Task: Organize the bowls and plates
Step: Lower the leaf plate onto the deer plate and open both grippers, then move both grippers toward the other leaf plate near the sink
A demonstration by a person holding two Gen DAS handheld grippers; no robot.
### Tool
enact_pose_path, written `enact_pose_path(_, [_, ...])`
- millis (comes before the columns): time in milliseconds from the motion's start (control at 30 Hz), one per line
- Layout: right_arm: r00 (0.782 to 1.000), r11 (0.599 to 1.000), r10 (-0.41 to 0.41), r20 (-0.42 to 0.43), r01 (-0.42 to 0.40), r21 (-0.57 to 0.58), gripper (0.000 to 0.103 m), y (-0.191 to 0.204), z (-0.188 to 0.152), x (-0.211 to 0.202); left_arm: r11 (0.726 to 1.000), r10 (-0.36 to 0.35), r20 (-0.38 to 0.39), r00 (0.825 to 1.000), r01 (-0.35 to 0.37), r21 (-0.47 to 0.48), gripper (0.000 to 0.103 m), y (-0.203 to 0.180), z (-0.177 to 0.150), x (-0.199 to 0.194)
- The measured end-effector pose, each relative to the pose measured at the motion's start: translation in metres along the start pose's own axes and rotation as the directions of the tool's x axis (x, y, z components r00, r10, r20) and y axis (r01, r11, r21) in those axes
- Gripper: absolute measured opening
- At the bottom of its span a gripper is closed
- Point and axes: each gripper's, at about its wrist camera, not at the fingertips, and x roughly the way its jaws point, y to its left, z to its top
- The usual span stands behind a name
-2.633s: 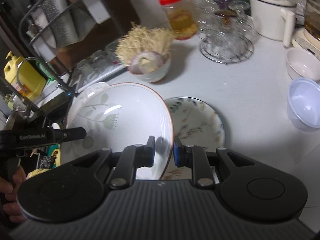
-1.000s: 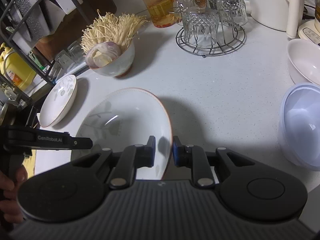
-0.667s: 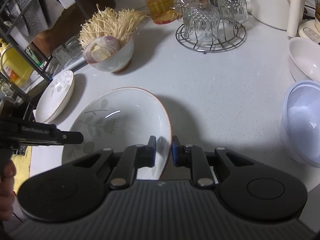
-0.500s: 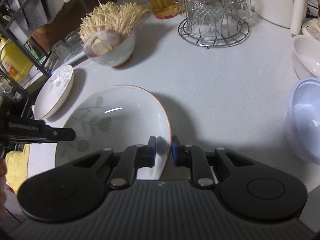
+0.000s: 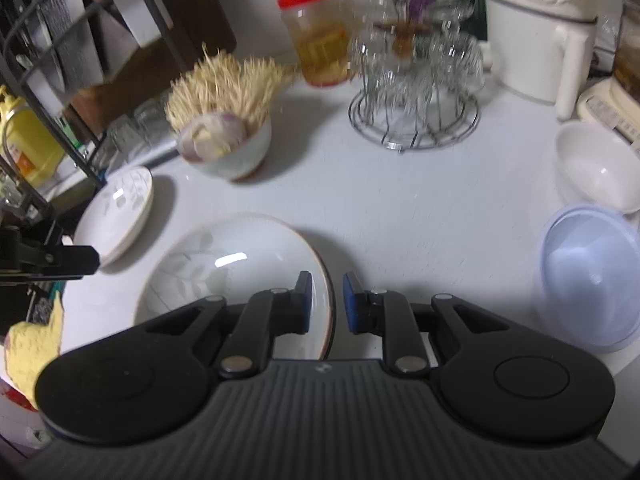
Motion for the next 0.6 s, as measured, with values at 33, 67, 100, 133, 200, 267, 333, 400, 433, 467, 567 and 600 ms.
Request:
enact_pose_path(33, [1.0, 1.0, 0.001, 0.015, -0.001, -0.007, 0.021, 0.002, 0.002, -0.007, 1.0, -0.002, 0.013, 1.0, 0.001, 0.011, 0.032, -0.003, 0.001, -0.008])
enact_pose_path(67, [1.0, 1.0, 0.003, 0.031, -0.003, -0.017, 0.021, 0.004, 0.003, -0.015, 1.0, -0.007, 0.027, 1.0, 0.006, 0.023, 0.032, -0.006, 0.002, -0.017])
enact_pose_path(100, [0.999, 1.0, 0.005, 0.045, -0.004, -0.027, 0.021, 0.007, 0.005, -0.022, 1.0, -0.004, 0.03, 1.0, 0.003, 0.027, 0.032, -0.009, 0.004, -0.024])
enact_pose_path(133, [0.998, 0.999, 0.01, 0.057, -0.008, -0.036, 0.021, 0.008, 0.007, -0.03, 1.0, -0.011, 0.034, 0.999, 0.01, 0.029, 0.032, -0.012, 0.005, -0.033])
enact_pose_path(200, [0.996, 0.999, 0.021, 0.082, -0.017, -0.048, 0.021, 0.012, 0.012, -0.047, 0.999, -0.04, 0.054, 0.998, 0.038, 0.025, 0.033, -0.017, 0.006, -0.055])
enact_pose_path(267, [0.993, 0.998, 0.03, 0.111, -0.024, -0.056, 0.021, 0.015, 0.016, -0.065, 0.998, -0.051, 0.08, 0.995, 0.048, 0.038, 0.034, -0.024, 0.006, -0.074])
enact_pose_path(333, [0.991, 0.998, 0.041, 0.129, -0.034, -0.056, 0.021, 0.018, 0.022, -0.08, 0.997, -0.049, 0.102, 0.994, 0.043, 0.061, 0.034, -0.032, 0.006, -0.089])
enact_pose_path(400, [0.986, 0.997, 0.069, 0.149, -0.061, -0.056, 0.021, 0.019, 0.026, -0.094, 0.996, -0.052, 0.131, 0.99, 0.042, 0.082, 0.035, -0.038, 0.002, -0.103])
enact_pose_path(433, [0.985, 0.996, 0.079, 0.156, -0.071, -0.06, 0.021, 0.019, 0.028, -0.101, 0.995, -0.048, 0.144, 0.988, 0.035, 0.092, 0.038, -0.04, 0.001, -0.108])
enact_pose_path(467, [0.983, 0.995, 0.085, 0.164, -0.076, -0.064, 0.021, 0.02, 0.03, -0.107, 0.994, -0.043, 0.155, 0.987, 0.027, 0.102, 0.039, -0.043, -0.001, -0.112])
enact_pose_path(567, [0.977, 0.994, 0.092, 0.191, -0.08, -0.072, 0.021, 0.022, 0.034, -0.123, 0.992, -0.034, 0.174, 0.984, 0.012, 0.124, 0.043, -0.047, -0.007, -0.12])
enact_pose_path(600, [0.976, 0.993, 0.096, 0.196, -0.081, -0.081, 0.021, 0.023, 0.034, -0.127, 0.992, -0.034, 0.18, 0.983, 0.012, 0.122, 0.043, -0.048, -0.009, -0.122])
